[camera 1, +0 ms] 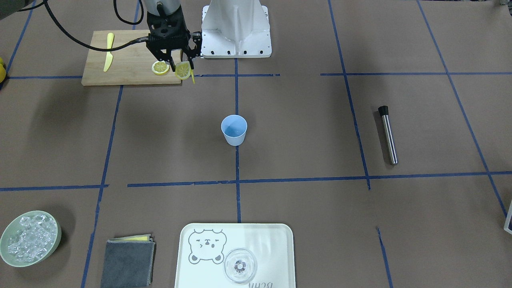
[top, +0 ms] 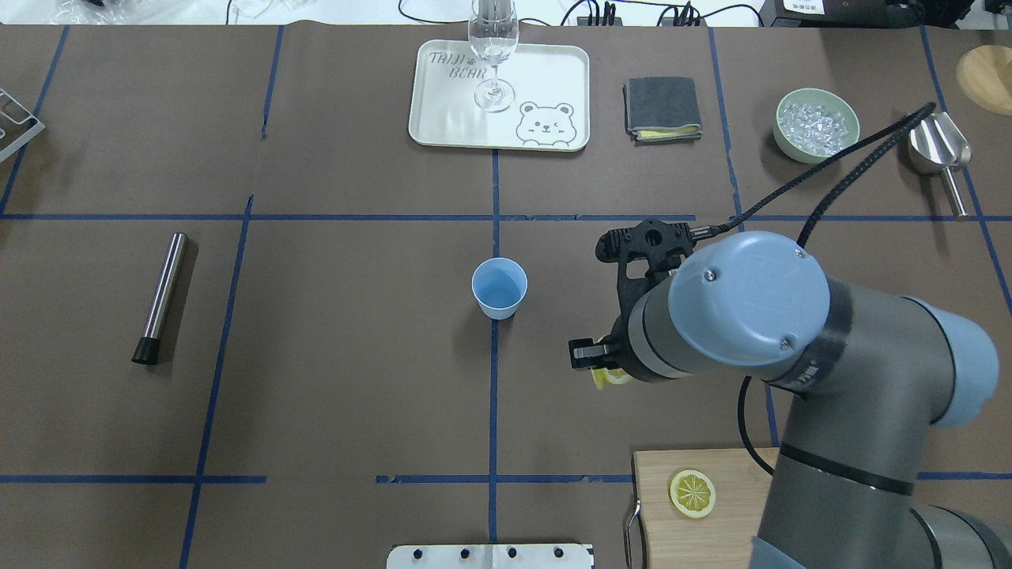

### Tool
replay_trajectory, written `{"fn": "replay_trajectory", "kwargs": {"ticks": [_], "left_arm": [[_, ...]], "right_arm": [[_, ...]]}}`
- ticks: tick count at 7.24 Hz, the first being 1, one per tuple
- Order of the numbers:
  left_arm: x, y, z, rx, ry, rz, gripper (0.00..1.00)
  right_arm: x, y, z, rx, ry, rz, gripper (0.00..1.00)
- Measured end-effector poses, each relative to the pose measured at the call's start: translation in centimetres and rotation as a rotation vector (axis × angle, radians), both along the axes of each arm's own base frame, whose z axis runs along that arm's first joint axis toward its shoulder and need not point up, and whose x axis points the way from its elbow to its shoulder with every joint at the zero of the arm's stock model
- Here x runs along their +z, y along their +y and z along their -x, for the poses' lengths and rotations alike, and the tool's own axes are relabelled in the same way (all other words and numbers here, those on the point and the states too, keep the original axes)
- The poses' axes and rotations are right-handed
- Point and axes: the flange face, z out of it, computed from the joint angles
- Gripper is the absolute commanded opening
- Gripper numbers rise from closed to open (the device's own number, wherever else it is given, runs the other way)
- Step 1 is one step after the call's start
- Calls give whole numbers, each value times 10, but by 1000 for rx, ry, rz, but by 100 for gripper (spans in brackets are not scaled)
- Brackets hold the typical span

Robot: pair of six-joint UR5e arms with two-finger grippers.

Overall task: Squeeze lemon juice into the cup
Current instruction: 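Lift the lemon slice with the right gripper and carry it over the blue cup, then lower the lemon slice into the blue cup and release it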

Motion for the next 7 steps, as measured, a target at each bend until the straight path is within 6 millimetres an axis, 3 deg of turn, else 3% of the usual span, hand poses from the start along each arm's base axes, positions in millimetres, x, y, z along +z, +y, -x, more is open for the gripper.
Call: {"fn": "replay_trajectory", "kwargs": {"ticks": [2, 4, 7], "left_arm": [[0, 0, 0, 0, 0, 0, 100], [0, 0, 0, 0, 0, -1, 100], [-1, 0, 0, 0, 0, -2, 100]], "right_arm": [[-24, -38, 16, 17, -4, 10, 53], [-50, -75, 44, 29, 10, 18, 53], [-80, -111, 84, 39, 41, 37, 53]]}}
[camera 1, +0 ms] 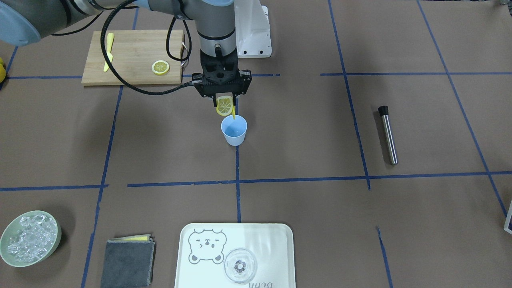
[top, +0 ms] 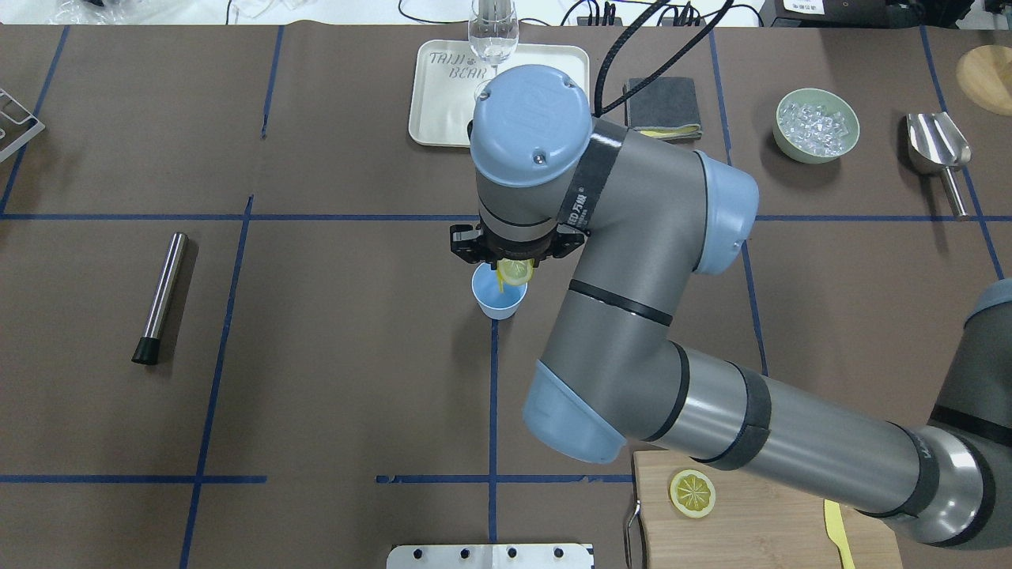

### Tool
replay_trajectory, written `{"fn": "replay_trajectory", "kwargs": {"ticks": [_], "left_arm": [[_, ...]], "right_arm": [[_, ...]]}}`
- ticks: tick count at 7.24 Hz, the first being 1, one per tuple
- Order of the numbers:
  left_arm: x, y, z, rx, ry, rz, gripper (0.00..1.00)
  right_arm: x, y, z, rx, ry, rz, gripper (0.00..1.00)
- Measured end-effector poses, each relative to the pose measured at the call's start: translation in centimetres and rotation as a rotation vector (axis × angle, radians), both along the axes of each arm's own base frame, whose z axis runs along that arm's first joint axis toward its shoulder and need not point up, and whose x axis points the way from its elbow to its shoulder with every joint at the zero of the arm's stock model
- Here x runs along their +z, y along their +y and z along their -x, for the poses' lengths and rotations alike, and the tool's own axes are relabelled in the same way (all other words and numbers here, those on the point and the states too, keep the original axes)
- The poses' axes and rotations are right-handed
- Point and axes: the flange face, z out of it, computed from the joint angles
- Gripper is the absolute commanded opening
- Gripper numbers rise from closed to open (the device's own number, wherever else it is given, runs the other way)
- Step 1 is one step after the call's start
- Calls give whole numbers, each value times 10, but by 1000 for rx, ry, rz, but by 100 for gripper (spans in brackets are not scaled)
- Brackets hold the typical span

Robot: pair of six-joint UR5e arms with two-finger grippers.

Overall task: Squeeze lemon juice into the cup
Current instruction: 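Lower the lemon slice into the blue cup and release it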

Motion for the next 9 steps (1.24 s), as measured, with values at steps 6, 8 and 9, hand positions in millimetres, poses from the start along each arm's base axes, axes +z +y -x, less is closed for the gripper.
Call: {"fn": "replay_trajectory", "kwargs": {"ticks": [6, 8, 9], "left_arm": [[0, 1, 0, 0, 0, -1, 100], [0, 0, 0, 0, 0, -2, 100], [0, 0, 0, 0, 0, -2, 100]], "right_arm": [[4, -15, 23, 9, 16, 11, 53], [14, -22, 35, 9, 17, 11, 54], [16, -20, 38, 5, 17, 12, 54]]}}
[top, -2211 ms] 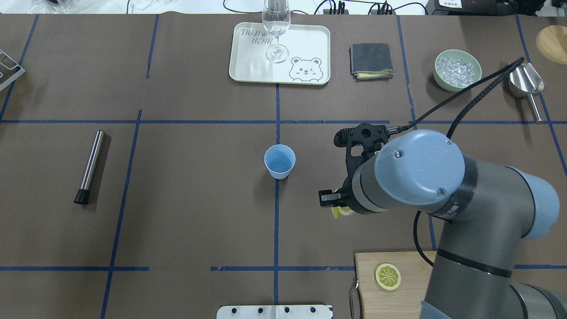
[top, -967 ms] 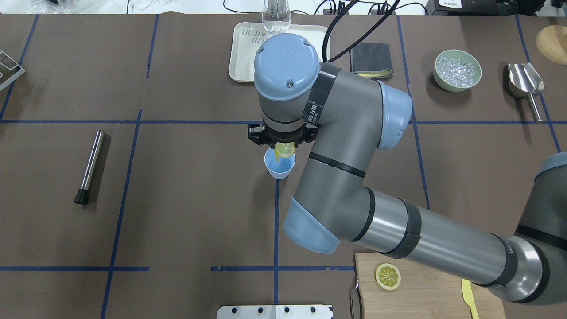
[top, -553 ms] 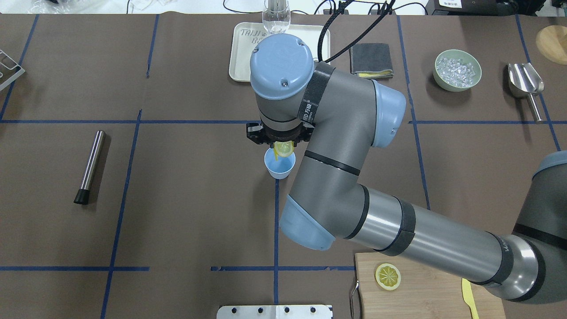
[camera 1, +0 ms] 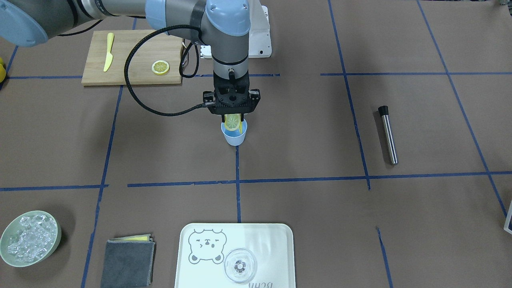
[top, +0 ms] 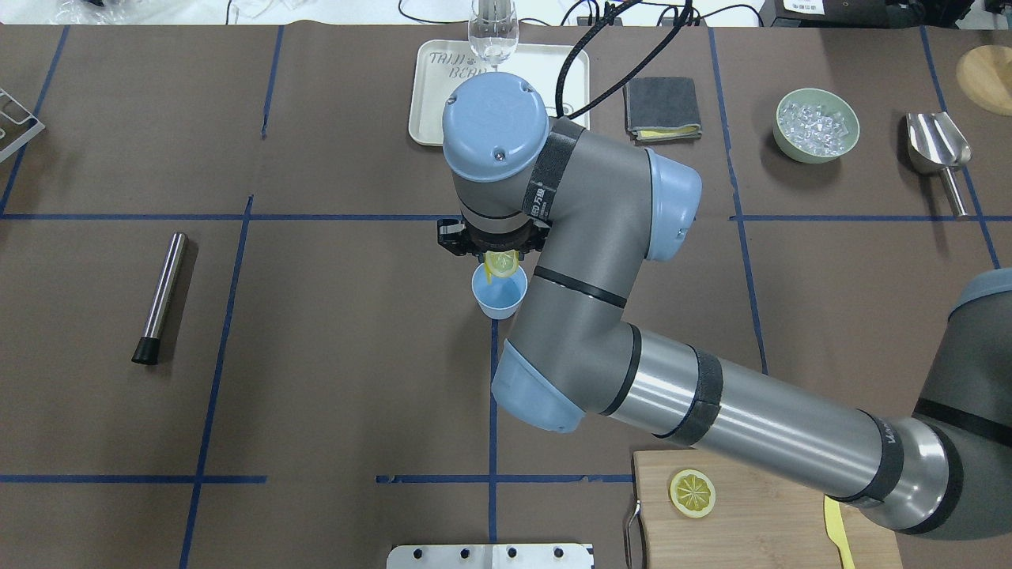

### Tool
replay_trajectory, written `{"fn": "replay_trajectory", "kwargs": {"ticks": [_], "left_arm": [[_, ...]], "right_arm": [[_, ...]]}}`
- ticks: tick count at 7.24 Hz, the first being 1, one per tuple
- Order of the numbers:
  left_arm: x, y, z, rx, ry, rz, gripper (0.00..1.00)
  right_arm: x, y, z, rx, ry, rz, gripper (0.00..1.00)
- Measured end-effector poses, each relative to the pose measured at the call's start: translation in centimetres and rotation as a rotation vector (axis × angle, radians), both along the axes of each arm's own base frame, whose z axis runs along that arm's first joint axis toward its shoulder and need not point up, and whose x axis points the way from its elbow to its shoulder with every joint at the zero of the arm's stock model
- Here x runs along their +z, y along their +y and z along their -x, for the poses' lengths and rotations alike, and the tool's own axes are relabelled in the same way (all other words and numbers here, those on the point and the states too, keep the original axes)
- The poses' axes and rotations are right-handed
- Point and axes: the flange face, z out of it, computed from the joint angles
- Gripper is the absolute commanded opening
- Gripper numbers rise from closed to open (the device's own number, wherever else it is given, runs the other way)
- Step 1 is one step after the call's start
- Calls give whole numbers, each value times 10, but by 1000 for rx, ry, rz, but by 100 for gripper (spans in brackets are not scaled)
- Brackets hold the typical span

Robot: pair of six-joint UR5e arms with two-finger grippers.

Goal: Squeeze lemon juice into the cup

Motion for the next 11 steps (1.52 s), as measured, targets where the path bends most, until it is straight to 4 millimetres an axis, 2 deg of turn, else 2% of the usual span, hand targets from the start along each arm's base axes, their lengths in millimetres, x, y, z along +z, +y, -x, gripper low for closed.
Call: {"fn": "replay_trajectory", "kwargs": {"ticks": [1, 2, 7, 9, 10, 11], "left_arm": [[0, 0, 0, 0, 0, 0, 100], [0, 0, 0, 0, 0, 0, 100], [0, 0, 0, 0, 0, 0, 100], [-2, -4, -1, 1, -7, -2, 100], [-6, -6, 0, 1, -11, -8, 100], [-8, -6, 0, 0, -12, -10, 100]], "right_arm": [[1, 4, 4, -7, 0, 1, 64], [2, 7, 7, -13, 1, 1, 100], [2, 9, 7, -24, 1, -6, 100], [4, 12, -5, -39, -6, -22, 100], [25, 10, -34, -73, 8, -71, 100], [47, -1, -71, -117, 23, -115, 100]]}}
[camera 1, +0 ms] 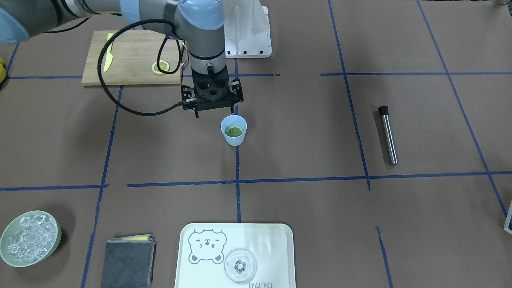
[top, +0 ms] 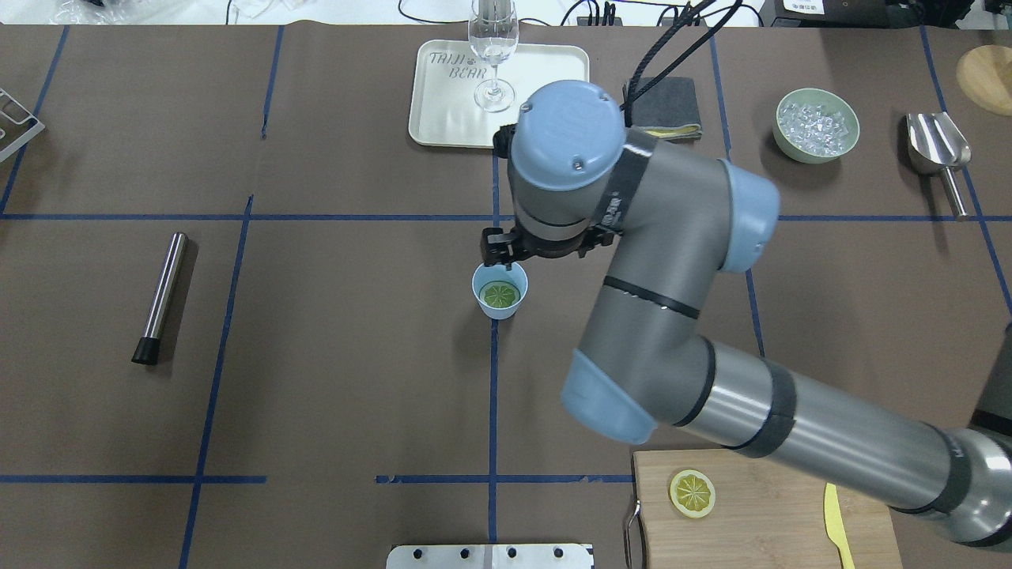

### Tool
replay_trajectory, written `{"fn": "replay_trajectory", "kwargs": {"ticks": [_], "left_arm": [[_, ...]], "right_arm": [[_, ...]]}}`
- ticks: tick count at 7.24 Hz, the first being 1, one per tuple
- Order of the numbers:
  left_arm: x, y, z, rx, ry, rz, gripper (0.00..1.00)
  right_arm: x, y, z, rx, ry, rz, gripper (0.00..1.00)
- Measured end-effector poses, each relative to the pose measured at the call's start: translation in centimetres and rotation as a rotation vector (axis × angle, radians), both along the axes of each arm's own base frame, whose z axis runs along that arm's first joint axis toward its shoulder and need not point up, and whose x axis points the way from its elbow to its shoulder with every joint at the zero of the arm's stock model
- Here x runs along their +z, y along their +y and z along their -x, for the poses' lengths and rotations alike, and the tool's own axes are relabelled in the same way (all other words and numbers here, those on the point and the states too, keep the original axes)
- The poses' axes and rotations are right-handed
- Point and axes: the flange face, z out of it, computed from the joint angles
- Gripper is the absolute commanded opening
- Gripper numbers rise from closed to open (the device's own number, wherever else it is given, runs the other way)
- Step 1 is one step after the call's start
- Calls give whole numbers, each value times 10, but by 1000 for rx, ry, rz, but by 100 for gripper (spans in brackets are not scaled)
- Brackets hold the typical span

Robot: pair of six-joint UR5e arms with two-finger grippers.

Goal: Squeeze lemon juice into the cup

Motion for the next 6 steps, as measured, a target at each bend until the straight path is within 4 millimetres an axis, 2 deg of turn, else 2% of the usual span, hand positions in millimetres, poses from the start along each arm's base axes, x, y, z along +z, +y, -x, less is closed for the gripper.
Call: {"fn": "replay_trajectory", "kwargs": {"ticks": [1, 2, 3, 4, 5, 6], "left_arm": [[0, 0, 0, -2, 0, 1, 100], [2, 1, 0, -3, 0, 6, 100], [5, 2, 0, -2, 1, 13, 100], [8, 3, -1, 0, 1, 21, 100], [11, 4, -2, 2, 2, 31, 100], [11, 3, -6, 10, 3, 37, 100]], "right_arm": [[30, -19, -51, -67, 20, -47, 100], [69, -43, -112, -139, 45, -94, 100], [122, -65, -179, -212, 81, -132, 100], [179, -79, -249, -259, 125, -149, 100], [235, -82, -321, -281, 169, -147, 100], [288, -76, -393, -281, 196, -120, 100]]}}
